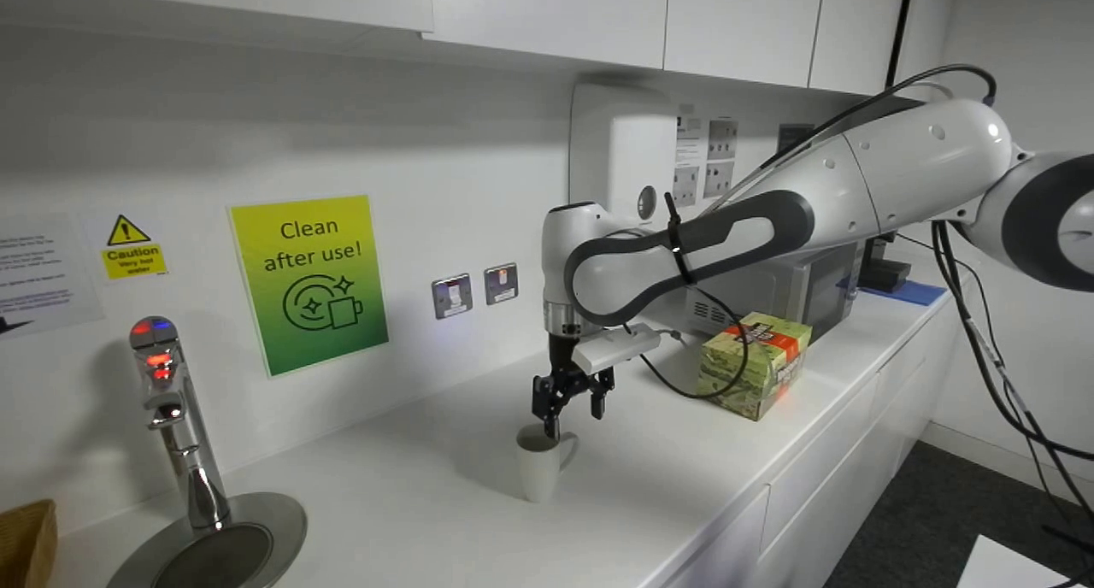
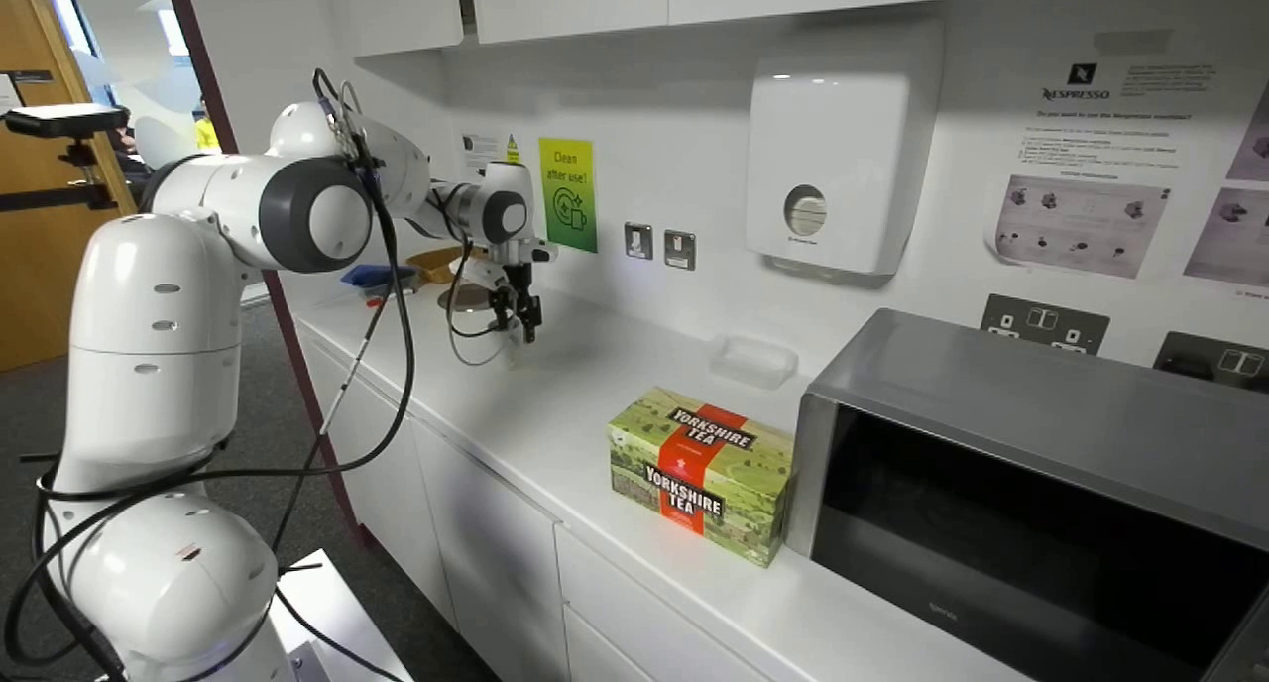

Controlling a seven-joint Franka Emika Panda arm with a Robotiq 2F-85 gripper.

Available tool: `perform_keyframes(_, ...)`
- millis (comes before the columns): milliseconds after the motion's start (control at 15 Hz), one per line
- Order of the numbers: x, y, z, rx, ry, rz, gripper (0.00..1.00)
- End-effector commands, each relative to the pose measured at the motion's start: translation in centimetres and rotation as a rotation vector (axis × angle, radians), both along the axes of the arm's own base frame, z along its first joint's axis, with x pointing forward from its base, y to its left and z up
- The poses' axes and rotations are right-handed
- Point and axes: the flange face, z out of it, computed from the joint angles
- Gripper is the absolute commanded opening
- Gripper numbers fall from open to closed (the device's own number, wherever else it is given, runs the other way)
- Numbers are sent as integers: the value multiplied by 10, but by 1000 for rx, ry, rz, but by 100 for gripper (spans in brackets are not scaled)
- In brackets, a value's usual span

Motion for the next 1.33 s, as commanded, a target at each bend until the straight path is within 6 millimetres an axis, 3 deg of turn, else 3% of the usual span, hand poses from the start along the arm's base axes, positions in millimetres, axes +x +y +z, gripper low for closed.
perform_keyframes(0, 7, 2, 8, 19, -12, 24, 68)
perform_keyframes(333, 8, 1, 11, 21, -16, 22, 32)
perform_keyframes(600, 8, 1, 11, 21, -16, 21, 29)
perform_keyframes(667, 8, 1, 11, 23, -16, 19, 16)
perform_keyframes(800, 8, 1, 12, 24, -18, 18, 2)
perform_keyframes(1267, 10, 1, 16, 30, -27, 11, 0)
